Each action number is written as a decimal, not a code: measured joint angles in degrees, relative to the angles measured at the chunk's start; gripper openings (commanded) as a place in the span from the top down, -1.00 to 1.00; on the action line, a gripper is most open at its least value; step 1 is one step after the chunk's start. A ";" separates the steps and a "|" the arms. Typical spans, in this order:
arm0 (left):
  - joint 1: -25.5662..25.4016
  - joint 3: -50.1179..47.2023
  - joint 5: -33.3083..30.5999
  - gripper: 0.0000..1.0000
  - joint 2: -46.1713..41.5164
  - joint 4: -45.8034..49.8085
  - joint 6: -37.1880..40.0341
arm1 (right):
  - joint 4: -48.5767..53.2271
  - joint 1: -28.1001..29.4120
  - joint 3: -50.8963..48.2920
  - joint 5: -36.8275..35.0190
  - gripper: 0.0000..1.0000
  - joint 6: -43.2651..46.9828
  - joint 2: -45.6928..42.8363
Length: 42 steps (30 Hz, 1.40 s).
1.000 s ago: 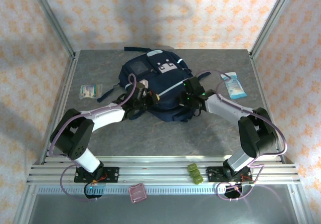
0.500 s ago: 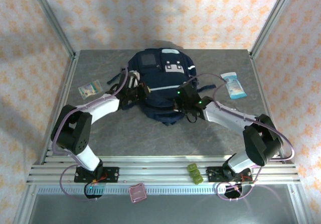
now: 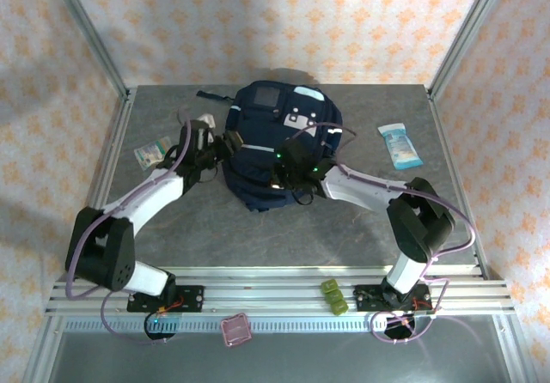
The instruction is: Pack the student bag
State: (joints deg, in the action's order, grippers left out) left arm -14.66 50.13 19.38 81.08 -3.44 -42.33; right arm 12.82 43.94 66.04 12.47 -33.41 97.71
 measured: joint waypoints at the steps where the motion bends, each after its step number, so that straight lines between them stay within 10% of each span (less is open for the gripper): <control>1: 0.00 -2.05 0.31 -0.01 -1.18 -0.72 -1.03 | 0.00 0.00 0.15 0.04 1.00 0.00 0.13; 19: -10.12 -5.42 1.99 -0.02 6.14 -10.75 -12.33 | -0.09 0.00 0.28 0.96 1.00 0.00 0.83; 24: -10.38 -2.84 1.36 0.23 10.86 -11.32 -13.35 | -0.42 0.00 0.26 0.96 1.00 0.00 0.83; 29: -10.38 -1.88 1.03 0.98 14.45 -11.39 -14.51 | -0.46 0.00 0.11 0.63 1.00 0.02 0.94; 42: -8.98 -1.36 3.82 1.00 15.06 -11.78 -14.69 | 2.67 -0.57 -2.12 -7.15 1.00 2.21 0.17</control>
State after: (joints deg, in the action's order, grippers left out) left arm -23.64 48.77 23.20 96.14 -15.22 -57.01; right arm 15.49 43.38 63.92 5.32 -31.20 97.89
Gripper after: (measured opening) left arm 0.046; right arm 0.040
